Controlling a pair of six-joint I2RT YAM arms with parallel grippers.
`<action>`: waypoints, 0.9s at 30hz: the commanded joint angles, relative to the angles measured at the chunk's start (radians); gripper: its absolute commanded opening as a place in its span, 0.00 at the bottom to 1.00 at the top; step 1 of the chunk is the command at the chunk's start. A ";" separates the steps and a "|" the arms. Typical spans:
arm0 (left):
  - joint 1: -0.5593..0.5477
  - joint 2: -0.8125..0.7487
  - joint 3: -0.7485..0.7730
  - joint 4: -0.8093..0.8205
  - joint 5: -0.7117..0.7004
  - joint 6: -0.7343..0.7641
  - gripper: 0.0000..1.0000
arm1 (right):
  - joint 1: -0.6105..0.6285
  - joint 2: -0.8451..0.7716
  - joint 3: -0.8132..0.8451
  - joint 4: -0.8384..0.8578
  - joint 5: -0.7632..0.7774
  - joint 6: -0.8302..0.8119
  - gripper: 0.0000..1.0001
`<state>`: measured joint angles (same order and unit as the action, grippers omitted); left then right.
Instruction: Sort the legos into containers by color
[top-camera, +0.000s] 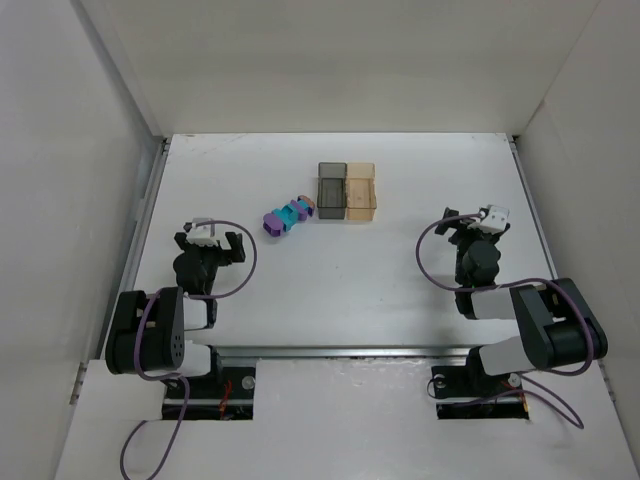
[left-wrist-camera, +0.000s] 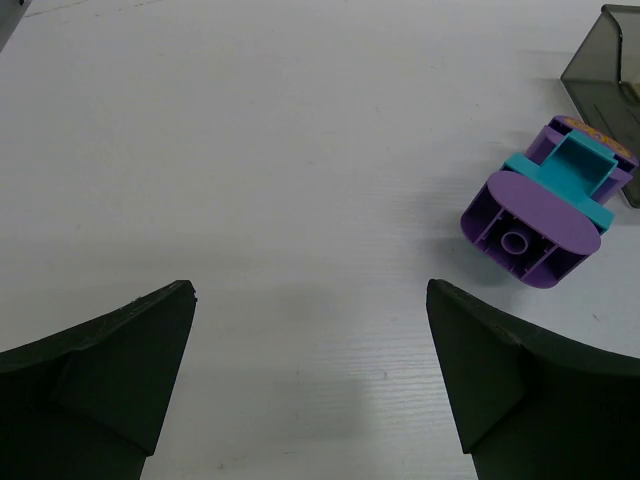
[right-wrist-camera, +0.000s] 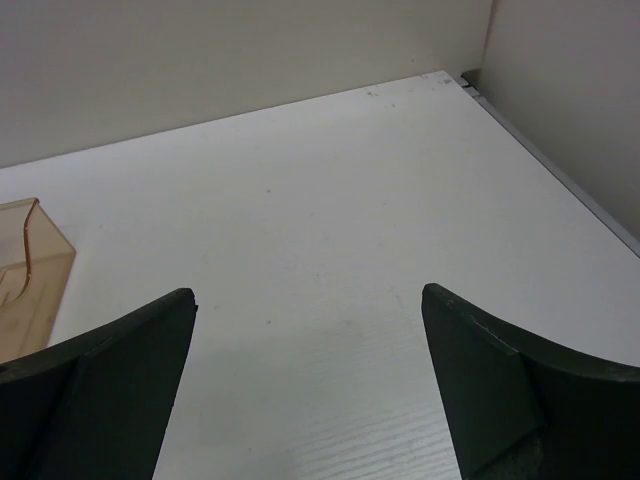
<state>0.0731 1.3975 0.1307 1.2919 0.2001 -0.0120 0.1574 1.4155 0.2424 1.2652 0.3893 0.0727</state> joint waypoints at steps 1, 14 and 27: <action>-0.004 -0.022 0.021 0.225 -0.001 0.001 1.00 | -0.004 -0.006 0.021 0.057 0.013 0.015 0.99; -0.030 -0.126 0.350 -0.468 0.097 0.136 1.00 | -0.004 -0.137 0.345 -0.487 -0.020 -0.021 0.99; -0.053 0.368 1.718 -1.984 0.335 0.624 1.00 | 0.195 -0.020 0.903 -1.038 0.012 -0.197 0.99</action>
<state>0.0254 1.8053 1.7699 -0.3546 0.3916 0.5282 0.2871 1.3632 1.1110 0.3298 0.3962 -0.0582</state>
